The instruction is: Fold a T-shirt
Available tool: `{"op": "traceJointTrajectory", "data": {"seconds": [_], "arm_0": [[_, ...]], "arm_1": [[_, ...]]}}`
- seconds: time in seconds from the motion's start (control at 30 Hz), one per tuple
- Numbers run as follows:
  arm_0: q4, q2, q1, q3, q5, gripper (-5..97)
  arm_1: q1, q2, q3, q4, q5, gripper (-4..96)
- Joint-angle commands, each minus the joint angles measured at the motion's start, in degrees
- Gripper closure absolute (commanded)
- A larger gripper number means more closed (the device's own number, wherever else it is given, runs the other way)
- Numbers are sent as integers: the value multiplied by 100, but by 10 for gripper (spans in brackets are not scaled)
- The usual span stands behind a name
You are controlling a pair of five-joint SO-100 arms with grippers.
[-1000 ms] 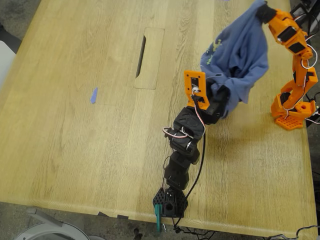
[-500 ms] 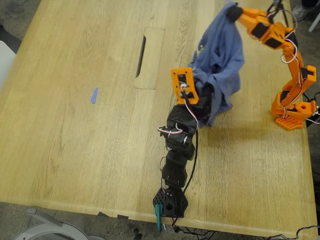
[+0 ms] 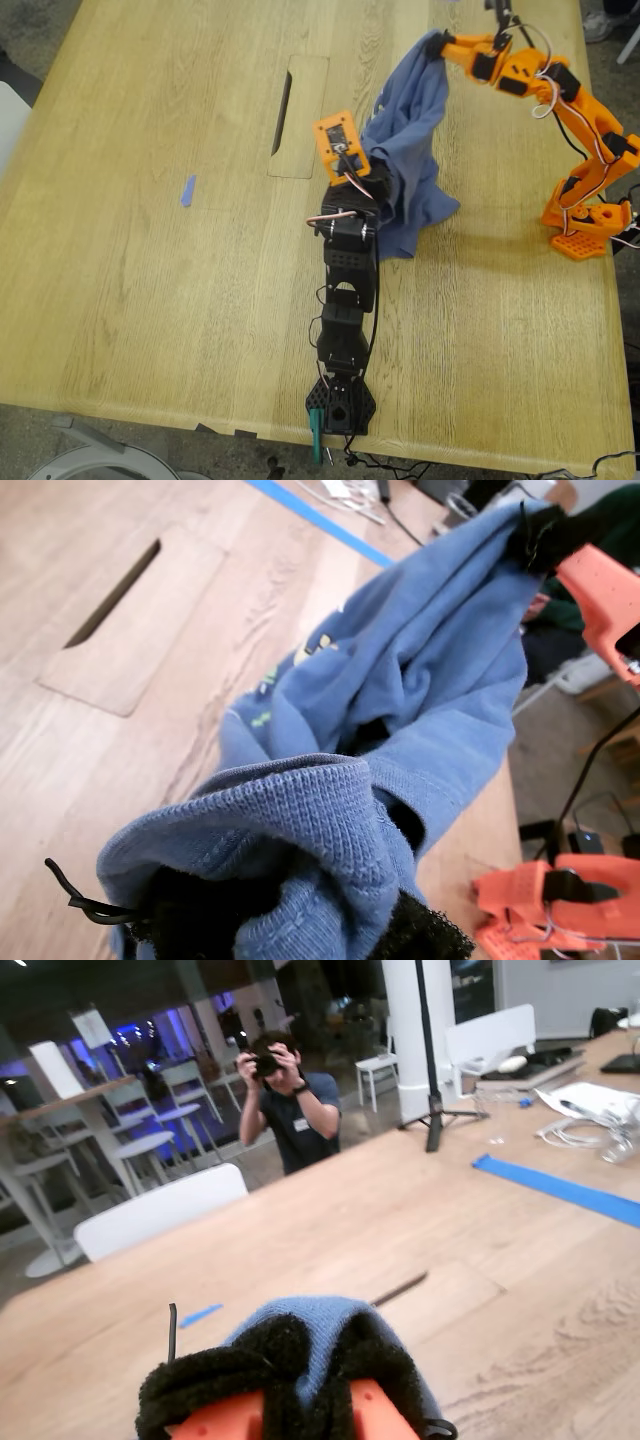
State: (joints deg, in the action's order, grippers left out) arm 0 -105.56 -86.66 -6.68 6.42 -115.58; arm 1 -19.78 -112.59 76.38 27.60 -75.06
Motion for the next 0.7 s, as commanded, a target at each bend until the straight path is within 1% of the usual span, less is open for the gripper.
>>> {"op": "traceJointTrajectory", "data": {"seconds": [0.0,0.13,0.33,0.43,0.53,0.67], "arm_0": [[-308,-738,387,-44,132,919],[-316,-729,932,-70,281,919],[-308,-308,1547,-290,246,919],[-308,325,1942,-923,290,919],[-325,1696,2250,-2602,193,919],[62,2285,2487,-2593,202,919]], "arm_1": [[-70,-114,290,-668,18,879],[44,580,360,-1564,62,875],[185,1389,800,-2637,97,875],[149,1881,571,-2856,70,873],[53,2505,-149,-2812,70,870],[0,3138,-923,-2707,79,870]]}}
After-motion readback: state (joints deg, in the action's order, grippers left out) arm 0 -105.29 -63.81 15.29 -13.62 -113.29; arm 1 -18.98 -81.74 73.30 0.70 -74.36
